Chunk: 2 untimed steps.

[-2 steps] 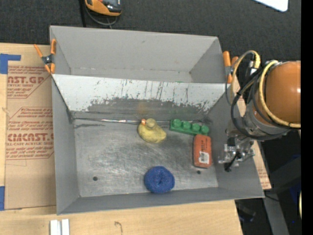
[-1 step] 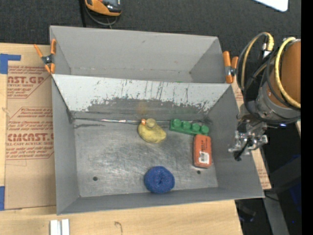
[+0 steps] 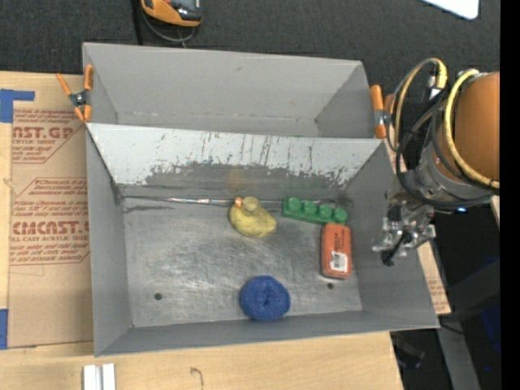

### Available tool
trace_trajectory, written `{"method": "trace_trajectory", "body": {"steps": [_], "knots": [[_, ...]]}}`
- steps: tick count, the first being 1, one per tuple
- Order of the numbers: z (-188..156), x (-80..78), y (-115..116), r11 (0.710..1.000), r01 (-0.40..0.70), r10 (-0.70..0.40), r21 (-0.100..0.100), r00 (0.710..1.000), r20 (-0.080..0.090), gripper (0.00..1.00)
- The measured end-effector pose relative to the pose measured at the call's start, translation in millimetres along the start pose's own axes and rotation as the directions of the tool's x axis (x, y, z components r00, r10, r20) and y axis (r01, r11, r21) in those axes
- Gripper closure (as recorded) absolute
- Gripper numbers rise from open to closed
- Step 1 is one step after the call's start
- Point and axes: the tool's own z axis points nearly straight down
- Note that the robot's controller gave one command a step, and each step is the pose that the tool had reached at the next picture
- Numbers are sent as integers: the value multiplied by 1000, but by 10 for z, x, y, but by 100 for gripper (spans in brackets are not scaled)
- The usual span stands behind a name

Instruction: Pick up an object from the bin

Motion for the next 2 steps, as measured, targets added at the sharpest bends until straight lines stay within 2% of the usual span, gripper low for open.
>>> {"method": "trace_trajectory", "body": {"steps": [1, 2], "knots": [[538, 38, 91, 995, 95, -95, -9, 995, 2, 100], [905, 9, 73, 993, 113, -113, -12, 994, 3, 100]]}}
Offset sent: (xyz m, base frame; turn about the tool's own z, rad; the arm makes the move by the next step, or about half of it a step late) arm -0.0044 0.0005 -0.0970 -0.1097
